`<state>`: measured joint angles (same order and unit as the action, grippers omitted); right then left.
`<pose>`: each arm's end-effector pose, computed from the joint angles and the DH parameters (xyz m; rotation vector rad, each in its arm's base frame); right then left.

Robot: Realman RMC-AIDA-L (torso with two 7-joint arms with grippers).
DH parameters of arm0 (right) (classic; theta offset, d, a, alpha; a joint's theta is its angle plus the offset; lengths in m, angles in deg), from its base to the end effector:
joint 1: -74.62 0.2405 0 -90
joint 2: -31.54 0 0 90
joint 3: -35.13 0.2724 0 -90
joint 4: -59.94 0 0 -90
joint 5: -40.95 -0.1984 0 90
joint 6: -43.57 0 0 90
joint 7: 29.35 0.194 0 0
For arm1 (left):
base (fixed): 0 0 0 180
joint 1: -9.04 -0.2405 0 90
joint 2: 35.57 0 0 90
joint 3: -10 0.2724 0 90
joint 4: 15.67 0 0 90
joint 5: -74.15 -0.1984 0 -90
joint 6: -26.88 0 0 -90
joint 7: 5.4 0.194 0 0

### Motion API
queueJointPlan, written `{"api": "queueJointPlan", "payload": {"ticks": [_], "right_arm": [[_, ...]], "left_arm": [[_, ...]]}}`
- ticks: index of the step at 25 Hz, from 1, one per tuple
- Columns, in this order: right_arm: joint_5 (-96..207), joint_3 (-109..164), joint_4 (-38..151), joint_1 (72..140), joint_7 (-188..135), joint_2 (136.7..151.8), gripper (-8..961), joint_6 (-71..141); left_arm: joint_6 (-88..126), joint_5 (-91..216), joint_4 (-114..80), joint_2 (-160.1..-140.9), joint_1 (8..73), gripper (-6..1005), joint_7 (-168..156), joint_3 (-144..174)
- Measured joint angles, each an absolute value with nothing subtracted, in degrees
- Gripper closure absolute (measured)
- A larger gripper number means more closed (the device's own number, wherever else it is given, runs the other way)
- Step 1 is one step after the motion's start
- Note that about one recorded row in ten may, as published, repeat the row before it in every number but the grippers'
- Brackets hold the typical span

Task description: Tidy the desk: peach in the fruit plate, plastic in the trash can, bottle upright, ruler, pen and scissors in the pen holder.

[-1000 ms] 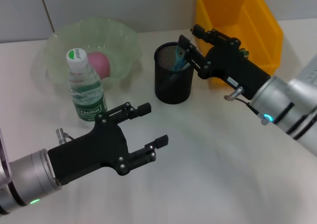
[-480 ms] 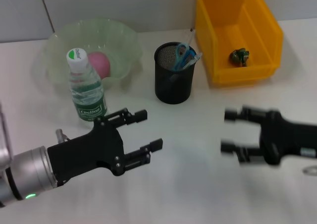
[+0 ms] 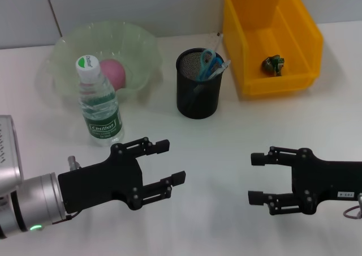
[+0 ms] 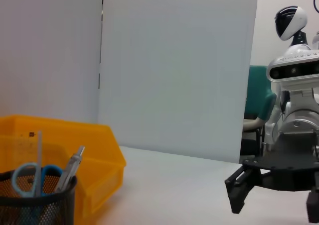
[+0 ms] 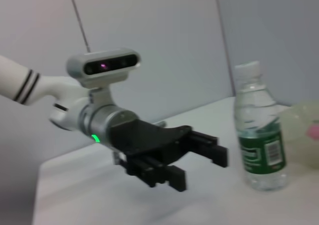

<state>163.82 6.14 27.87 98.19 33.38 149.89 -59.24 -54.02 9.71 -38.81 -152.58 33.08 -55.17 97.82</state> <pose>0.2800 0.2714 -0.0485 -2.7942 0.5046 0.8224 -0.2273 0.2903 -0.1124 -2.7417 -0.2835 -0.9415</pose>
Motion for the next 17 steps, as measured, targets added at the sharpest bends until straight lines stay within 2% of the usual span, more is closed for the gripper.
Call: {"api": "queueJointPlan", "payload": {"ticks": [17], "right_arm": [[163.7, 6.2, 27.7, 98.1, 32.3, 150.35, 122, -57.9]], "left_arm": [[-54.2, 7.6, -38.9, -152.31, 33.4, 322, -56.6, 97.9]]}}
